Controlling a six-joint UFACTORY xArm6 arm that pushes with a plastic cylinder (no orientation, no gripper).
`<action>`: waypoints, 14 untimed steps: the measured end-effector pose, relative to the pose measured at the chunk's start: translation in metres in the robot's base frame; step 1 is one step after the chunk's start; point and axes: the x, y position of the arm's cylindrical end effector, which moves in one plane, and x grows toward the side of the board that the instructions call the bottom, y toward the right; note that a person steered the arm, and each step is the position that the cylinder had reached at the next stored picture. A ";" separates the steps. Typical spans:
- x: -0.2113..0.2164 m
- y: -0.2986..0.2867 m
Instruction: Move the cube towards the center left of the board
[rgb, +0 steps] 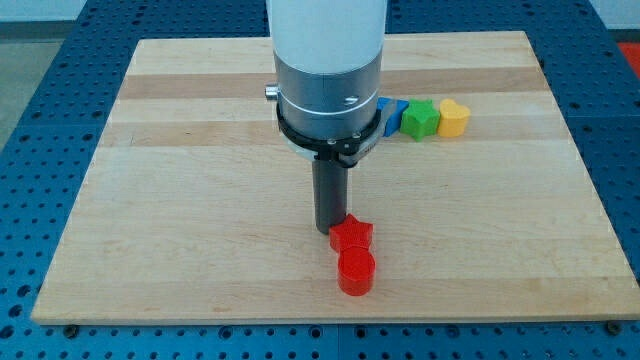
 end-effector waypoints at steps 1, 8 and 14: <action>0.000 0.000; -0.102 0.050; -0.197 -0.015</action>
